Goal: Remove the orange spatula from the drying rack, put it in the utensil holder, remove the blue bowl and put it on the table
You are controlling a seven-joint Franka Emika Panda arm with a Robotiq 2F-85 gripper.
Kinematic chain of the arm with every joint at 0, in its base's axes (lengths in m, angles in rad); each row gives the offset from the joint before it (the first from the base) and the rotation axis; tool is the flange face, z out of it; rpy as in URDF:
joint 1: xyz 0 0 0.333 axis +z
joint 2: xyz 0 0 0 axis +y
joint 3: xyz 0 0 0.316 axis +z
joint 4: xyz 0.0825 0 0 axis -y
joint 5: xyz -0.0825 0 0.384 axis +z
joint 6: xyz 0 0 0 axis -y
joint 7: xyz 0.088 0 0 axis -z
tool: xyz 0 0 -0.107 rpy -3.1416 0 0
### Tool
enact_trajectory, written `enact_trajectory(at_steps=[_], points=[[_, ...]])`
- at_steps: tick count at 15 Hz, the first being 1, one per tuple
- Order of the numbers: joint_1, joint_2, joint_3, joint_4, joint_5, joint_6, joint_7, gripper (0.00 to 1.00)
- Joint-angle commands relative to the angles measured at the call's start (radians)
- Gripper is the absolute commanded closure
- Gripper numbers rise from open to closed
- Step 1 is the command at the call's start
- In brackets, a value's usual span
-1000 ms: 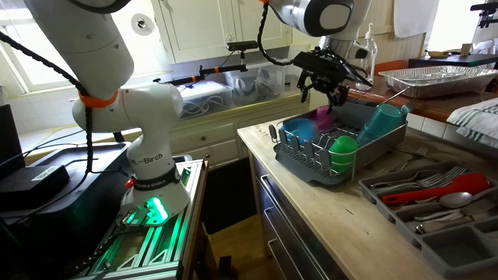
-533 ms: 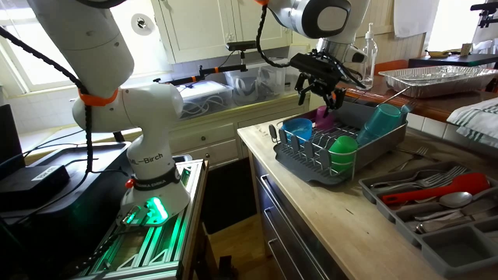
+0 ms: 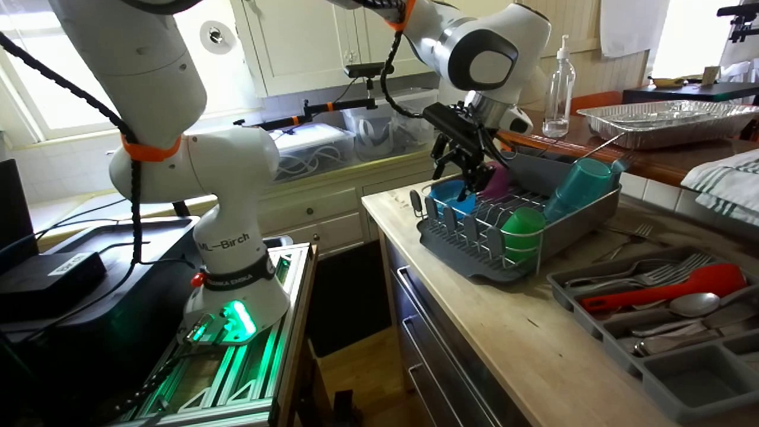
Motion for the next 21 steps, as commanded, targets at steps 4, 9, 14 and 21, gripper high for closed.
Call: enact_trajectory(at_steps=[4,9,14,21], points=[[0.064,-0.005,-0.079,-0.014,0.014,-0.003,0.109,0.08],[0.143,-0.014,-0.144,0.040,-0.034,0.047,0.183,0.20],[0.235,-0.055,-0.205,0.113,-0.107,0.048,0.197,0.41],[0.343,-0.133,-0.269,0.184,-0.194,0.030,0.184,0.97]])
